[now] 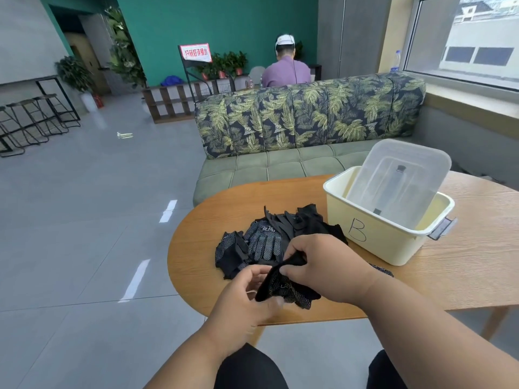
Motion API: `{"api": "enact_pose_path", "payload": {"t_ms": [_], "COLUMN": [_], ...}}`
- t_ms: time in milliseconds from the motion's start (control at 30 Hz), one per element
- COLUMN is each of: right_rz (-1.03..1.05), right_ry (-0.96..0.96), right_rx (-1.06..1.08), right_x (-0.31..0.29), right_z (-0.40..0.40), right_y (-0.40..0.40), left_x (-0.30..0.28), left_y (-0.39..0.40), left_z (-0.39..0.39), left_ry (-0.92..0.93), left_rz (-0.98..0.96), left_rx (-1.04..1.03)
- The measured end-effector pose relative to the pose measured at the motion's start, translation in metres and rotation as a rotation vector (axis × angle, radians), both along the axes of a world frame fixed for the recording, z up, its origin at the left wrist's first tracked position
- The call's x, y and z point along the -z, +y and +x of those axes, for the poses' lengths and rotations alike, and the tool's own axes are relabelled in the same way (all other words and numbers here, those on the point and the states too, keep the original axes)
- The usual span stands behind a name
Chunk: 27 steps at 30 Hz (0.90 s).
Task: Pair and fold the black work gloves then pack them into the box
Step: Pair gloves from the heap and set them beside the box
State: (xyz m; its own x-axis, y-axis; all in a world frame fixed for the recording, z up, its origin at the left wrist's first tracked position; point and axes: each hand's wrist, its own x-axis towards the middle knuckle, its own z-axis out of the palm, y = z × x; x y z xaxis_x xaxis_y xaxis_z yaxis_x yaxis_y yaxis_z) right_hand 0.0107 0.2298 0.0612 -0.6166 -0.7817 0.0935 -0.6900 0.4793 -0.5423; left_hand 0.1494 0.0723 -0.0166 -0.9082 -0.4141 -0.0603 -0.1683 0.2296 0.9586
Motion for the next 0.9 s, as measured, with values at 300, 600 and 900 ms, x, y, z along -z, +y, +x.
{"api": "enact_pose_path", "payload": {"t_ms": [300, 600, 900], "right_rz": [-0.238, -0.198, -0.258], "right_ry": [-0.605, -0.751, -0.708], "right_rx": [0.017, -0.081, 0.001], "right_x": [0.006, 0.035, 0.045], "right_z": [-0.007, 0.0, 0.016], "right_y": [0.003, -0.002, -0.029], "left_x": [0.001, 0.003, -0.008], "left_y": [-0.023, -0.042, -0.058], "left_z": [-0.001, 0.002, 0.01], "left_ry": [0.045, 0.044, 0.011], "left_rz": [0.355, 0.387, -0.02], "left_rx": [-0.153, -0.154, -0.28]}}
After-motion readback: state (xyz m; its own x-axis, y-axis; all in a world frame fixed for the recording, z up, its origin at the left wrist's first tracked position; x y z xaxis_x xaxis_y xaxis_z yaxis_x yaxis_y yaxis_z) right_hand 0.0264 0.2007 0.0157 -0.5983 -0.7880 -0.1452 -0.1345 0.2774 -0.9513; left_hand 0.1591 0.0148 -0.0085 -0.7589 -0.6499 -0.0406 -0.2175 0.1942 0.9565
